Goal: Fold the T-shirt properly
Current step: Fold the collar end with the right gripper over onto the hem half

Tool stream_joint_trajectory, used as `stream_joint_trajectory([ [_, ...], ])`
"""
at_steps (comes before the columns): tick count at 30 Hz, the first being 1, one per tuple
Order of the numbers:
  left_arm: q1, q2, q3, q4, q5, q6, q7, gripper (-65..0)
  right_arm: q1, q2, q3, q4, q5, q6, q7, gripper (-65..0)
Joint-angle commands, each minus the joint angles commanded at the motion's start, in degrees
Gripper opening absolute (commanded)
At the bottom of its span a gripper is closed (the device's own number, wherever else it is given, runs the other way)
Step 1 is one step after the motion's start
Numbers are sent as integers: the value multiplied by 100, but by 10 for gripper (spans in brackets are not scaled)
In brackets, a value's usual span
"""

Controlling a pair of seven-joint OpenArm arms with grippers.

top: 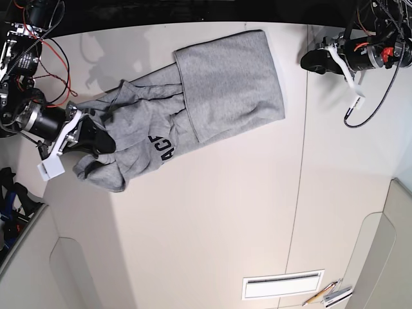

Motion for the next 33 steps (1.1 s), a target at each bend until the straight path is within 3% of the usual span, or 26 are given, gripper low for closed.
stream_joint_trajectory([
  [7,26,103,0,-24,343,0,-28,-459,-151,-682,-778,531,-13,0,20,-650],
  [13,26,105,17,-50,490,0,-247,-459,-151,-1403,-1834,529,-643,0,267,-650],
  [16,26,105,157,-50,662,0,-323,-459,-151,-1550,-2229,529,-813,0,356,-650],
  [21,26,105,546,-52,704,0,-437,-459,-149,-1744,-2717,417,-1639,-76,671,-650],
  [23,24,105,680,-52,702,0,-481,-459,-149,-1803,-2865,251,-1652,-87,717,-650],
  [24,24,105,717,-52,702,0,-529,-459,-149,-1805,-2953,164,-1650,-92,793,-642],
  [26,22,103,721,-52,706,0,-542,-459,-149,-1801,-3128,52,-1655,-105,914,-508],
  [28,9,101,715,-52,728,0,-533,-459,-149,-1801,-3298,31,-1655,-105,927,-425],
  [33,11,98,503,-52,723,0,-533,-459,-149,-1803,-3794,31,-1661,-103,949,-408],
])
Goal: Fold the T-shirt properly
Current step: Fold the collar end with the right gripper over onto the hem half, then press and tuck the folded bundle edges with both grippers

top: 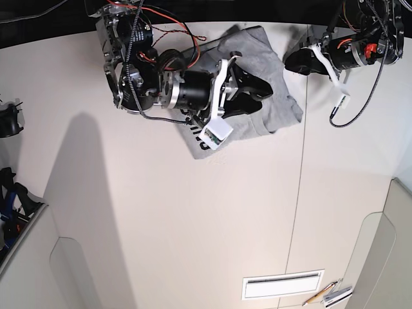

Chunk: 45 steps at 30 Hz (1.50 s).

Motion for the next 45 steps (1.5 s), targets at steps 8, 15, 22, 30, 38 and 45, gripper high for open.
stream_joint_trajectory([
  [8,0,-46,-1626,52,-848,0,118,-459,293,2,13,0,-63,-2,275,-408],
  [15,0,-42,-1788,157,-1700,0,623,-477,879,4,826,-4,-944,-59,531,-411],
  [22,0,-39,-1766,181,-2498,0,1034,-478,1377,177,1331,-855,-1473,-151,951,-609],
  [30,2,-26,-883,354,-2786,0,1378,-479,1934,208,1384,-2100,-1530,-133,1287,-616],
  [38,-2,269,330,457,-2398,0,1191,-514,2124,208,1381,-2610,-1799,-133,1397,-650],
  [45,-4,498,332,457,-2269,0,1091,-517,2124,205,1266,-2656,-1797,-129,1519,-650],
])
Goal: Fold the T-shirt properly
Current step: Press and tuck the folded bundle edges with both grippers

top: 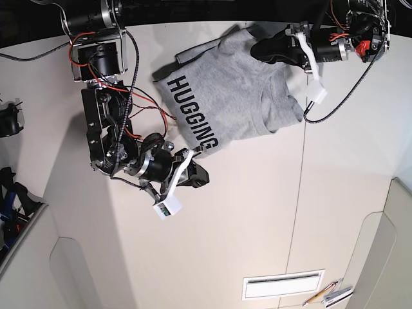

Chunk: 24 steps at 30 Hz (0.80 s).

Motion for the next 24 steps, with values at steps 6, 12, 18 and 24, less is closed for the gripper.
stream_joint_trajectory([
  [6,2,2,0,-2,791,0,-678,-517,2,-2,-328,-632,-2,2,293,-650],
  [12,2,162,0,-9,866,0,-706,-517,2,-31,-468,-876,0,44,409,-650],
  [18,-33,251,7,-199,1351,0,-835,-517,-52,-26,-468,-876,-39,44,424,-650],
  [24,-398,251,7,-673,1436,0,-881,-517,-131,-28,-468,-876,-39,42,398,-650],
])
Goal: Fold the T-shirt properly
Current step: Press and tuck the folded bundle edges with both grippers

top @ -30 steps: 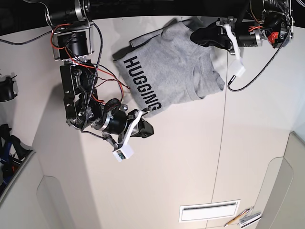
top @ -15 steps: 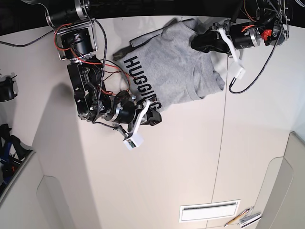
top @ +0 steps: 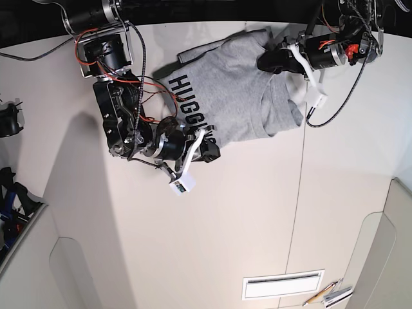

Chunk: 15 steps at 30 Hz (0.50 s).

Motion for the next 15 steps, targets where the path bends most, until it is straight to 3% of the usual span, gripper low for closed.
stream_joint_trajectory([
  [7,-459,0,0,-282,278,0,-46,-517,0,33,2,0,0,0,-162,-650],
  [15,-1268,-4,0,-1412,426,0,-42,-517,2,48,2,2,216,0,-426,-650],
])
